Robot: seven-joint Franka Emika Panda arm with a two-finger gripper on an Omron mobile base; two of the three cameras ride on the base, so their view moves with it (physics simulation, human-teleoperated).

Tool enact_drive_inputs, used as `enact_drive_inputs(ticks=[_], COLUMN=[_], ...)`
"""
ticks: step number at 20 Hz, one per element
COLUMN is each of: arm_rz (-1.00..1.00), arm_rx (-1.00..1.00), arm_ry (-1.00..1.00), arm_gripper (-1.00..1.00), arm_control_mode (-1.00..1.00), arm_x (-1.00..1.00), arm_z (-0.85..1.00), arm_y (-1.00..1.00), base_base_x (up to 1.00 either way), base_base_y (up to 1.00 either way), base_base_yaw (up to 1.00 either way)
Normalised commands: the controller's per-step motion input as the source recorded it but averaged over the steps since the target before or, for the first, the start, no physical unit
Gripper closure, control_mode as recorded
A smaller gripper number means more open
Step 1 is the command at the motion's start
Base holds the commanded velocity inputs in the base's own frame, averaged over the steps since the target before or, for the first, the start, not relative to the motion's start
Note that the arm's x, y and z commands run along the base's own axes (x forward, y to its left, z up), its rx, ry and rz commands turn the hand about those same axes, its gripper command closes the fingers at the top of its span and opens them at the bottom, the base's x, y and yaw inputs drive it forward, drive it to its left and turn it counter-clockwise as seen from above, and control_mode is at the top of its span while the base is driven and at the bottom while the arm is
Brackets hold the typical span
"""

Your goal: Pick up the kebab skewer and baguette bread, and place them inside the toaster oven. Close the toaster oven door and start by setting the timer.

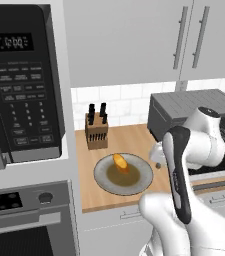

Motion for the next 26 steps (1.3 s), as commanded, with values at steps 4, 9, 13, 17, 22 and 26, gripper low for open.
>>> enact_drive_inputs(ticks=[4, 9, 13, 17, 22, 26], arm_rz=[0.49, 0.37, 0.20, 0.03, -0.03, -0.15], arm_rx=[-0.24, -0.21, -0.14, -0.06, 0.00, 0.00], arm_ry=[0.00, 0.01, 0.04, 0.11, 0.19, 0.18], arm_gripper=[-1.00, -1.00, -1.00, -1.00, -1.00, -1.00], arm_control_mode=[-1.00, -1.00, -1.00, -1.00, -1.00, -1.00], arm_x=[0.65, 0.85, 0.99, 0.99, 0.77, 0.55], arm_z=[-0.33, -0.51, -0.35, -0.26, -0.32, -0.27], arm_y=[0.74, 0.42, 0.13, 0.01, 0.23, 0.42], base_base_x=[0.00, 0.00, 0.00, 0.00, 0.00, 0.00], base_base_y=[0.00, 0.00, 0.00, 0.00, 0.00, 0.00], base_base_yaw=[0.00, 0.00, 0.00, 0.00, 0.00, 0.00])
